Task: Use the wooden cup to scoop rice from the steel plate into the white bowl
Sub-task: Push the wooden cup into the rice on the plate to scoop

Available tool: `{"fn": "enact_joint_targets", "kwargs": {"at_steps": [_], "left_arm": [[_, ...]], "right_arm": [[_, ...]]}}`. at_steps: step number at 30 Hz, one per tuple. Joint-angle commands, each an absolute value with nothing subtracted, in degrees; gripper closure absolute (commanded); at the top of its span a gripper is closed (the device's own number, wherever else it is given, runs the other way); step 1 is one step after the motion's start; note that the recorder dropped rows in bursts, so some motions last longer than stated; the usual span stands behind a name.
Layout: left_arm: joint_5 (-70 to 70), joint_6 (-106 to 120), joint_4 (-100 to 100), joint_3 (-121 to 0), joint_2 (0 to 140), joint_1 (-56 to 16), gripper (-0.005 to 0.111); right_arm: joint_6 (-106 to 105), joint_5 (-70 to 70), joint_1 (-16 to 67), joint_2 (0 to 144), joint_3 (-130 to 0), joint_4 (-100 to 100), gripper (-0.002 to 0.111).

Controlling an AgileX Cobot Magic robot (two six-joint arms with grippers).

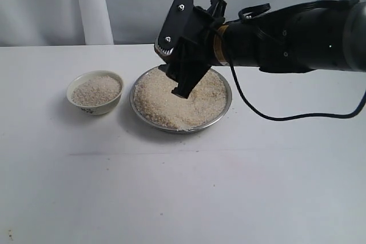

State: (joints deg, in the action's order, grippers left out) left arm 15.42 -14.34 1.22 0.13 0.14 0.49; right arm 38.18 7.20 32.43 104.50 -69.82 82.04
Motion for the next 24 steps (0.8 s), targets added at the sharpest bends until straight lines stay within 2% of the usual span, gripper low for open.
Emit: {"fn": "enact_joint_targets", "kwargs": {"at_steps": [1, 6, 10, 24], "left_arm": [[15.23, -14.53, 1.02, 0.0, 0.0, 0.13, 0.107], [15.23, -14.53, 1.02, 0.0, 0.0, 0.13, 0.107], [15.23, -14.53, 1.02, 0.0, 0.0, 0.13, 0.107], [15.23, -14.53, 1.02, 0.0, 0.0, 0.13, 0.107]], "right_arm": [[58.35, 18.39, 28.26, 104.61, -69.04, 99.95, 0.108], [55.83, 17.79, 24.03, 104.61, -69.15, 99.95, 0.108], [45.55, 7.21, 24.03, 107.92, -69.46, 99.95, 0.108], [54.76, 15.1, 24.03, 109.43, -69.46, 99.95, 0.108]]}}
